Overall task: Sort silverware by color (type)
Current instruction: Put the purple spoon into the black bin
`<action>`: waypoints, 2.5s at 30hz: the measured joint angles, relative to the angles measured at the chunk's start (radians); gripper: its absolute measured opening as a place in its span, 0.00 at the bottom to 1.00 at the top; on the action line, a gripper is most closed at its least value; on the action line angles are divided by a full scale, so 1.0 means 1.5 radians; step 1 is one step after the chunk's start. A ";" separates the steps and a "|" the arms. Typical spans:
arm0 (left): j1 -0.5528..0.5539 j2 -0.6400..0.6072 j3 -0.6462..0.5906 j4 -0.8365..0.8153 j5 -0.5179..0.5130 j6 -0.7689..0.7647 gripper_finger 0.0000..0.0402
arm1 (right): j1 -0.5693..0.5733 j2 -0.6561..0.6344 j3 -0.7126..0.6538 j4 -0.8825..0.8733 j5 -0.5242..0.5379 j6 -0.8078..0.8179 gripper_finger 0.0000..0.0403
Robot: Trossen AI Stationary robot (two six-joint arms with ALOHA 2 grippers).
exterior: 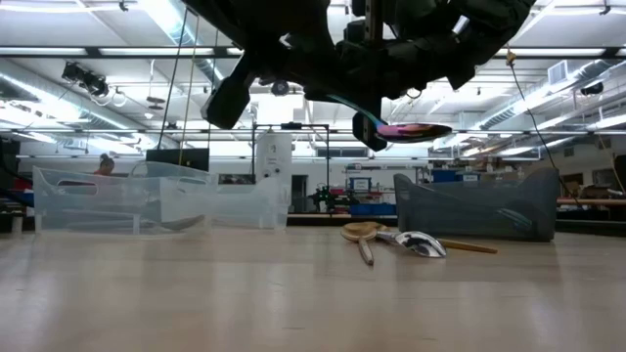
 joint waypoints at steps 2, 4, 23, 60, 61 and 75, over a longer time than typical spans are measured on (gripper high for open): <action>0.000 0.000 0.000 0.000 0.000 -0.020 0.12 | -0.007 0.000 0.000 -0.002 -0.012 -0.008 0.03; -0.002 0.000 0.000 0.000 0.000 -0.053 0.17 | -0.018 0.000 0.000 -0.007 -0.025 -0.016 0.03; -0.031 0.000 0.000 -0.020 0.259 -0.391 0.29 | -0.069 0.000 0.098 -0.370 -0.011 -0.210 0.03; -0.036 -0.003 -0.106 0.090 0.298 -0.628 0.29 | -0.163 -0.009 0.293 -0.902 0.324 -0.277 0.04; -0.034 -0.003 -0.106 0.086 0.298 -0.636 0.29 | -0.166 -0.009 0.288 -0.901 0.337 -0.273 0.04; -0.028 -0.003 -0.106 0.029 0.288 -0.731 0.29 | -0.180 -0.009 0.207 -0.885 0.349 -0.181 0.04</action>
